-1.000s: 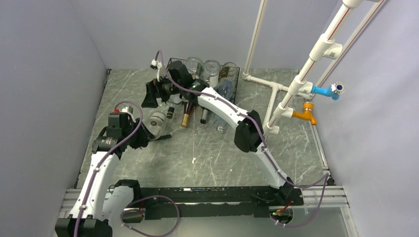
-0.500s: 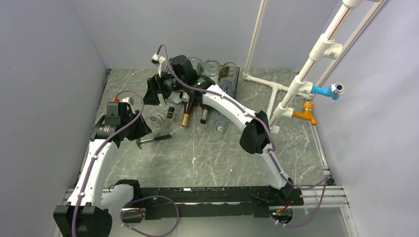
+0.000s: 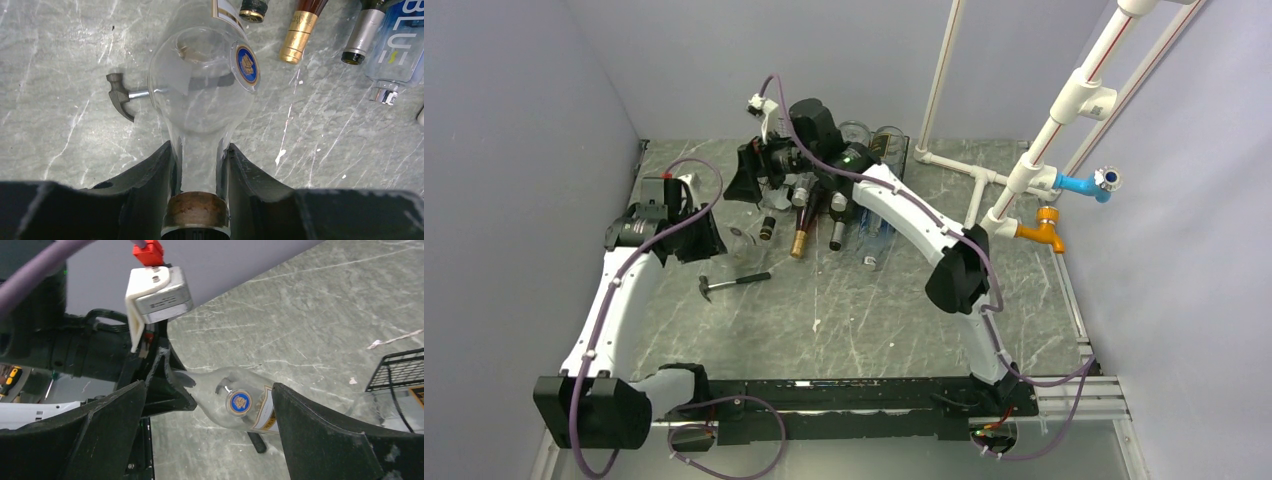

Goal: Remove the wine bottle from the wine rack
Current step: Place the wine bottle at the center of the board.

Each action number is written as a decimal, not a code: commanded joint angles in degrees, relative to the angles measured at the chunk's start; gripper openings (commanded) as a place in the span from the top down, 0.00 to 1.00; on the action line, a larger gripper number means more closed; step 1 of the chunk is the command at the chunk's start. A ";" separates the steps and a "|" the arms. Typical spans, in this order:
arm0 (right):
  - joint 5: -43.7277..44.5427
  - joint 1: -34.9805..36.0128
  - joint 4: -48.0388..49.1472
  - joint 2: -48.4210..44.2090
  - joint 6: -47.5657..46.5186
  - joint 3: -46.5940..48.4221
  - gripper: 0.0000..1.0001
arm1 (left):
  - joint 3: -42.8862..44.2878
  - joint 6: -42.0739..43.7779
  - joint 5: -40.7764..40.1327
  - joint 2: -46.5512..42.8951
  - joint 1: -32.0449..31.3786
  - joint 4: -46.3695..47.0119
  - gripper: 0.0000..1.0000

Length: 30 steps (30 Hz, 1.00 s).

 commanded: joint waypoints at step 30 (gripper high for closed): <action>2.10 -4.51 -12.00 -21.19 -13.39 -12.10 0.00 | 13.08 6.03 10.65 10.30 -0.22 -0.97 0.54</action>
